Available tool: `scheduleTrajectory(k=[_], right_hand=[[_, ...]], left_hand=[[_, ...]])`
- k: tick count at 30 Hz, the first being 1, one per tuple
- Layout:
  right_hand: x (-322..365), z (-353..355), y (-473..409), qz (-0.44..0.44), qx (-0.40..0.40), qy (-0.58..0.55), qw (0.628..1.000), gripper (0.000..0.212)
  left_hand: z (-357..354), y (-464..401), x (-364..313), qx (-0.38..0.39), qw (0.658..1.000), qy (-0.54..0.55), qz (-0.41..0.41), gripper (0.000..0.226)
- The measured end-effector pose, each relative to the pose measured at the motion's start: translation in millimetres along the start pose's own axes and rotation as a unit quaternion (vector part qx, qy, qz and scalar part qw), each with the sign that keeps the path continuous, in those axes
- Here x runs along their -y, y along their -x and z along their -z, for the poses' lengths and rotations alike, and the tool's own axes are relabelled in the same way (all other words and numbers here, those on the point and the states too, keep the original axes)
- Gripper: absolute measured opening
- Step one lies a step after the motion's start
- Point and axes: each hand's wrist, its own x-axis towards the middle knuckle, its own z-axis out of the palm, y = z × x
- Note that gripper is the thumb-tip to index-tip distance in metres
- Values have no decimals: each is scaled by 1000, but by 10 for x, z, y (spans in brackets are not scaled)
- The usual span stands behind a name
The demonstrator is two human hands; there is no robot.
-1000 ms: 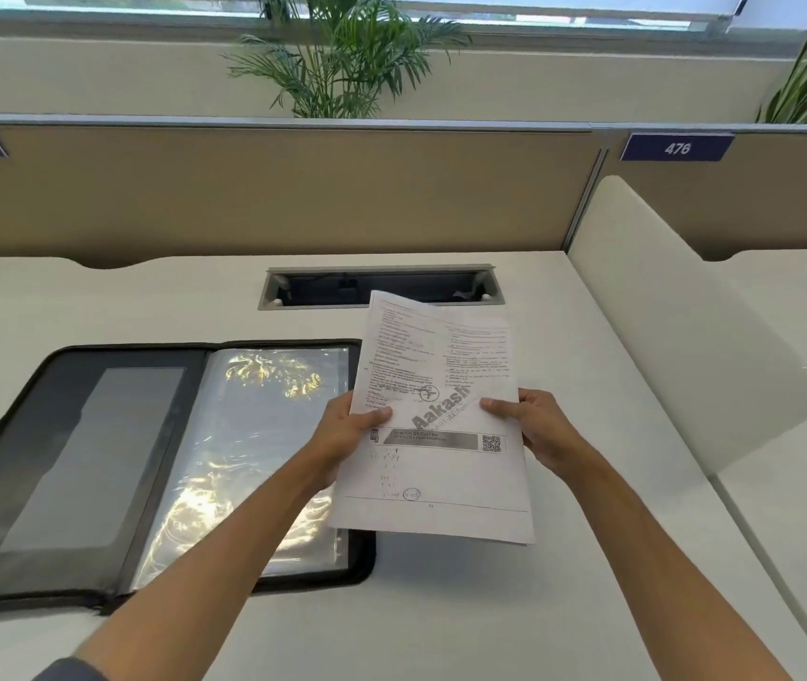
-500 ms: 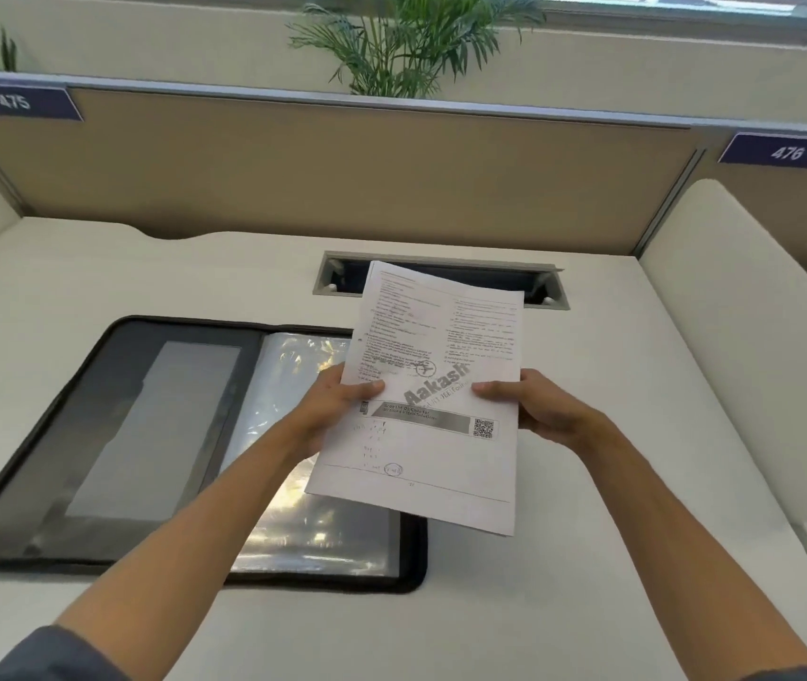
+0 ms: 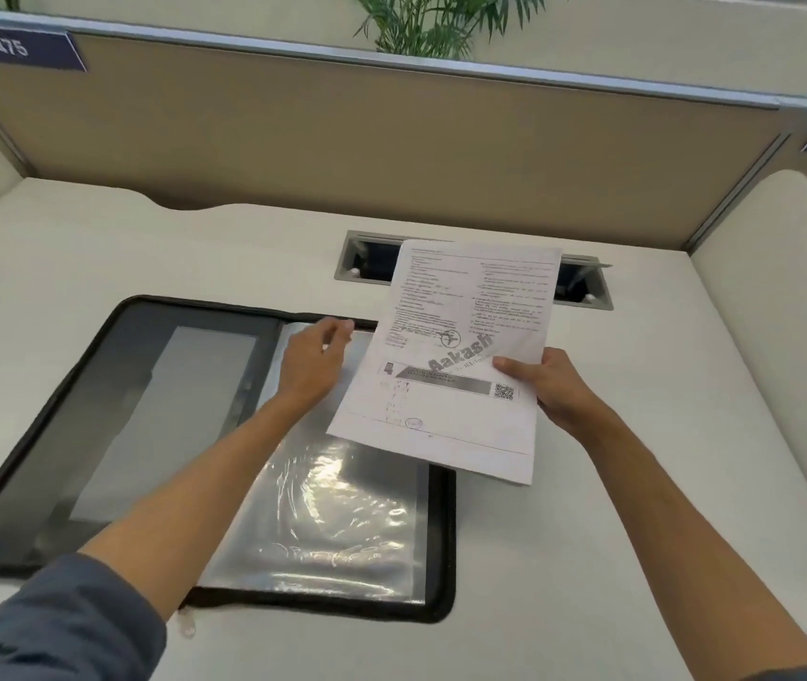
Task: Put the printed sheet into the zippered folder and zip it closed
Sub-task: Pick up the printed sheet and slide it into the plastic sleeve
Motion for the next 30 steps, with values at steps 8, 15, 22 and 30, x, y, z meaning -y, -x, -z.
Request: scheduleTrajectory(k=[8,15,22,30], right_hand=[[86,180,-245,17,-52,-4,998,19],[102,279,-391,19,-78,-6,997,18],[170,302,-537,42,-96,-24,994,20],[355,166,-809,74,-138,-58,986,25]], left_hand=[[-53,-442,334,136,923,-351,-79,60],[-12,-457,459,80,958,-242,-129,27],[166,-616,322,104,982,-144,-57,26],[252,-608,244,98,973,-164,-127,28]])
